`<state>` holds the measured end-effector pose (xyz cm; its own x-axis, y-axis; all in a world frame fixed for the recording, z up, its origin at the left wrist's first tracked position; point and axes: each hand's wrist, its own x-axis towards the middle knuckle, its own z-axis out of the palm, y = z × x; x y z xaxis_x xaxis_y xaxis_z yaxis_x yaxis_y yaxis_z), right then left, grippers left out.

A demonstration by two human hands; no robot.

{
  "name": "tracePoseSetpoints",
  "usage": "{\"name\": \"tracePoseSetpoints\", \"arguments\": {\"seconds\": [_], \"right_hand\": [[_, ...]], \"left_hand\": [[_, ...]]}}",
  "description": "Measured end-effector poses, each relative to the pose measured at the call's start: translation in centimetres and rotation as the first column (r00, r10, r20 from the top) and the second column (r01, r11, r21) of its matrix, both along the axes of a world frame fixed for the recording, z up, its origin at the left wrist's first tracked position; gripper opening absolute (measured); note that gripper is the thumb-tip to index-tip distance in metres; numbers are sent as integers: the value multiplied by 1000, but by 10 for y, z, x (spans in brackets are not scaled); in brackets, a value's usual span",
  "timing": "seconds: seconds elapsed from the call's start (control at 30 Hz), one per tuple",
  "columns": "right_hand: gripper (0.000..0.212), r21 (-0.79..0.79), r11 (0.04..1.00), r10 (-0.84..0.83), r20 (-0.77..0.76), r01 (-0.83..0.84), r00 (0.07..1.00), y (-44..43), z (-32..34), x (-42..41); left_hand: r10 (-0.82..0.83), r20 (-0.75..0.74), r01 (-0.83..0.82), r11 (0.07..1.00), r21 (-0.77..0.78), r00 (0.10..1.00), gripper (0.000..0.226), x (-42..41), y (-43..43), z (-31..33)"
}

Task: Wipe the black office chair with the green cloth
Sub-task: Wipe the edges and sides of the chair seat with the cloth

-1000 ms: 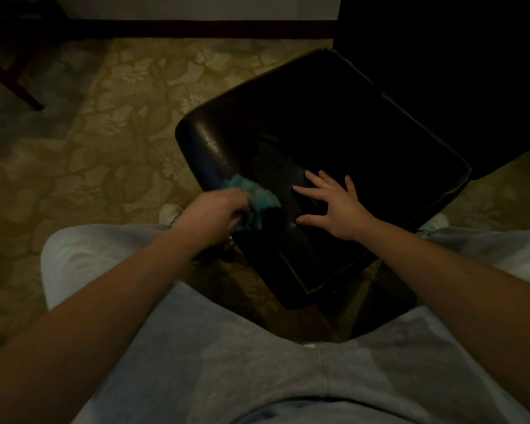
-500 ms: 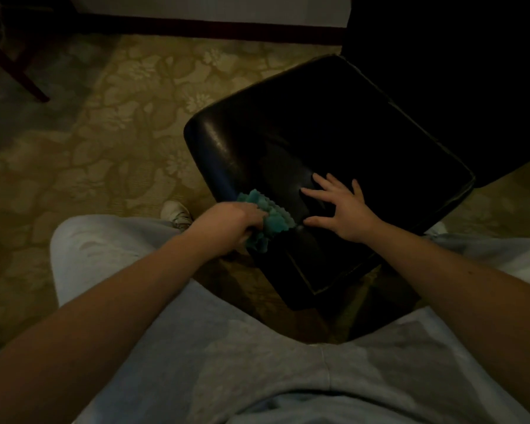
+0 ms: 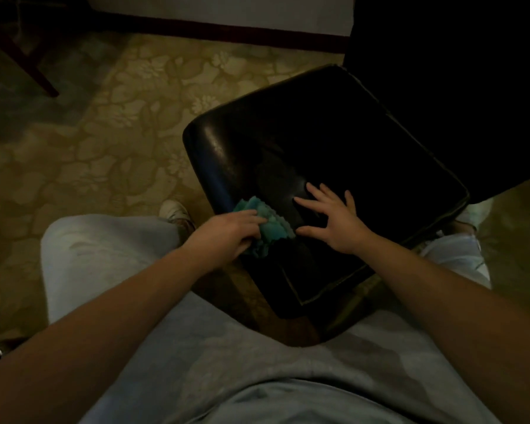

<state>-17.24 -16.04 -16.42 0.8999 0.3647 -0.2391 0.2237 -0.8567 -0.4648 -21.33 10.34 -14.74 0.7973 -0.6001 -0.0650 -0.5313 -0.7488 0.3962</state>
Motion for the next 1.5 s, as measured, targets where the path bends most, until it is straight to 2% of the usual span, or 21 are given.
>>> {"name": "tracePoseSetpoints", "arguments": {"seconds": [0.13,0.27,0.33,0.47,0.53,0.8,0.9,1.03,1.13,1.23,1.37,1.5], "right_hand": [[66,8,1000,-6,-3,6,1000,-2,0,1],[66,10,1000,-14,40,13,999,0,-7,-1],[67,0,1000,-15,39,15,999,0,-7,-3],[67,-16,1000,-9,28,9,1000,-3,0,-3],[67,-7,1000,6,33,-6,999,-6,-3,-3],[66,-52,999,3,42,-1,999,-2,-1,-2],[66,-48,999,1,47,1,999,-1,0,-2],[66,-91,996,25,128,-13,991,1,-7,-6],[65,-49,999,21,145,-14,989,4,-7,-7],[66,-66,998,24,68,-19,997,8,6,-7],[79,-262,950,133,-151,-169,980,9,37,6],[90,-366,895,197,-189,-256,962,4,38,1]], "left_hand": [[76,17,-76,997,9,997,18,18,0,6],[180,-37,-181,984,-4,983,16,9,-6,3],[155,-47,-154,988,11,987,16,3,-11,3],[-6,-122,17,996,84,992,17,-16,-14,6],[-64,-100,71,995,69,993,14,-18,-11,5],[139,-44,-139,990,-1,989,15,-12,-20,-2],[129,-54,-128,992,17,990,16,-7,-17,-3],[89,-34,-89,996,10,995,17,6,-12,-6],[81,-36,-82,997,-9,996,20,9,-9,-10],[87,-75,-87,996,-1,993,18,9,-7,3],[99,-223,-71,989,130,970,27,15,-15,28],[120,-161,-114,992,46,980,20,7,-17,20]]}}
